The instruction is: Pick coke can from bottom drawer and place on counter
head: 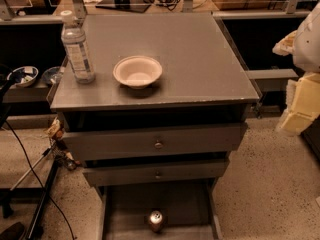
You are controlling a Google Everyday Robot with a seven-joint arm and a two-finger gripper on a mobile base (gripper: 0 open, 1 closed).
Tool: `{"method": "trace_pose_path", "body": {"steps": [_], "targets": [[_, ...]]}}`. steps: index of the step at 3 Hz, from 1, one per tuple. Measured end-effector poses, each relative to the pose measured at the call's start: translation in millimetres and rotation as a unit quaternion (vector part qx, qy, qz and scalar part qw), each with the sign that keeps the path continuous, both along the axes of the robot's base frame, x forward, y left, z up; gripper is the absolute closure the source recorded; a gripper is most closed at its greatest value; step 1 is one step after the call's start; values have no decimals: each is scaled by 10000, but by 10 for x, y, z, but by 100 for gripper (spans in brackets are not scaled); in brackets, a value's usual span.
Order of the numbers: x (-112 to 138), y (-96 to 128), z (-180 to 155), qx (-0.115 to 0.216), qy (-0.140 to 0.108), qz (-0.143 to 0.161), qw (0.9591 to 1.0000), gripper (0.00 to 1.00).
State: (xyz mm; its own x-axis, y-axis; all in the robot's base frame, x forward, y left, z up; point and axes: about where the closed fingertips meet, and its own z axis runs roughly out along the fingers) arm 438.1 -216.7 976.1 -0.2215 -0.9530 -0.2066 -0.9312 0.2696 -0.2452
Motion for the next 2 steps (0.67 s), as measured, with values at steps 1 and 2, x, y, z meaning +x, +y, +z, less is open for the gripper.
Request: {"method": "trace_pose_path", "body": {"steps": [1, 2], "targets": [[0, 0, 0, 0, 0, 0, 10000, 0], [11, 2, -121, 45, -5, -2, 10000, 0]]}}
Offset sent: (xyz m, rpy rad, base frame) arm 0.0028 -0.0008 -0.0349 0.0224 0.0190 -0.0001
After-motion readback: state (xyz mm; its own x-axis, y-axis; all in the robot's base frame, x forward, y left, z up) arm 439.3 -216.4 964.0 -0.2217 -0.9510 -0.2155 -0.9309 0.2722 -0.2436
